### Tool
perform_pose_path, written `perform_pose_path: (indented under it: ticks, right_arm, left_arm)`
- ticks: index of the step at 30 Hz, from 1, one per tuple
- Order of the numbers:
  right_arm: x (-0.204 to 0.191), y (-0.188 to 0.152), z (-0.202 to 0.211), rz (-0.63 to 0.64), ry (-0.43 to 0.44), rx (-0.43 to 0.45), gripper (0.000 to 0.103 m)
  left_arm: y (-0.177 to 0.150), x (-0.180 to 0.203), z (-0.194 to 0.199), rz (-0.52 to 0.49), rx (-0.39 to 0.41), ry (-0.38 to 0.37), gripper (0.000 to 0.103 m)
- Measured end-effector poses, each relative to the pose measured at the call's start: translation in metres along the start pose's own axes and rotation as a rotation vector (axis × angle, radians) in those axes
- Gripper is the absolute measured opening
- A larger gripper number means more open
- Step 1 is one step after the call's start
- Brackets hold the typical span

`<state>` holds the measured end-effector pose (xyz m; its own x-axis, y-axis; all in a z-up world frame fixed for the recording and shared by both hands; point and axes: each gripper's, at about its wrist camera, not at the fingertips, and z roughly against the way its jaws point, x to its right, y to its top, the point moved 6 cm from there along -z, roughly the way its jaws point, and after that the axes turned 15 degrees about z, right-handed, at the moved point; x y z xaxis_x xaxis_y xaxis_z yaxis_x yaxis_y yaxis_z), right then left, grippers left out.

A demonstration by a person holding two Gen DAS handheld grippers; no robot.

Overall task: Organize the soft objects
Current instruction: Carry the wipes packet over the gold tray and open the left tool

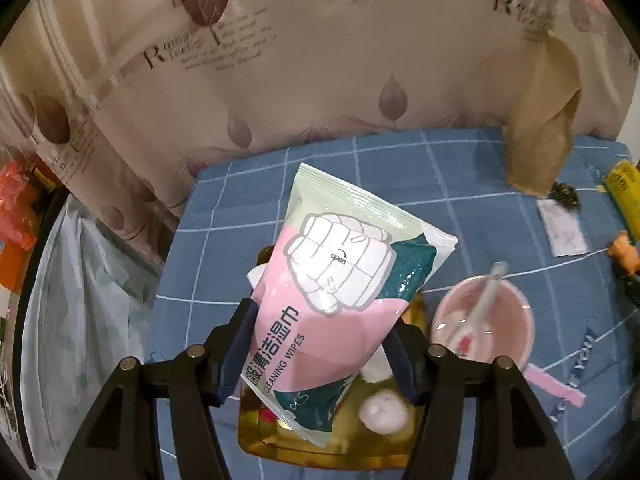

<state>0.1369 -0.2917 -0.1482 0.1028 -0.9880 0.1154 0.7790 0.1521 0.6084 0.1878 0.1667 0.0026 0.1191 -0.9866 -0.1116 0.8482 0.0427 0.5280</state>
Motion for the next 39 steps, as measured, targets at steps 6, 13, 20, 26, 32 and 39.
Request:
perform_pose_path:
  ticks: [6, 13, 20, 26, 32, 39]
  right_arm:
    - [0.000, 0.000, 0.000, 0.004, -0.004, -0.003, 0.051]
    - [0.000, 0.000, 0.000, 0.008, -0.008, -0.005, 0.051]
    - [0.000, 0.000, -0.001, 0.013, -0.009, -0.006, 0.051]
    - [0.000, 0.000, -0.002, 0.014, -0.009, -0.007, 0.051]
    - [0.000, 0.000, -0.002, 0.019, -0.012, -0.009, 0.052]
    - [0.000, 0.000, -0.002, 0.027, -0.017, -0.013, 0.052]
  left_arm:
    - [-0.002, -0.014, -0.036, 0.039, -0.045, 0.024, 0.062]
    - [-0.007, -0.009, -0.071, 0.038, -0.089, 0.015, 0.062]
    - [-0.009, -0.003, -0.097, 0.024, -0.103, 0.024, 0.062]
    - [-0.012, 0.001, -0.104, -0.010, -0.086, 0.040, 0.064]
    - [-0.012, 0.000, -0.099, -0.003, -0.081, 0.019, 0.066]
    - [-0.007, -0.006, -0.075, 0.047, -0.052, -0.100, 0.070]
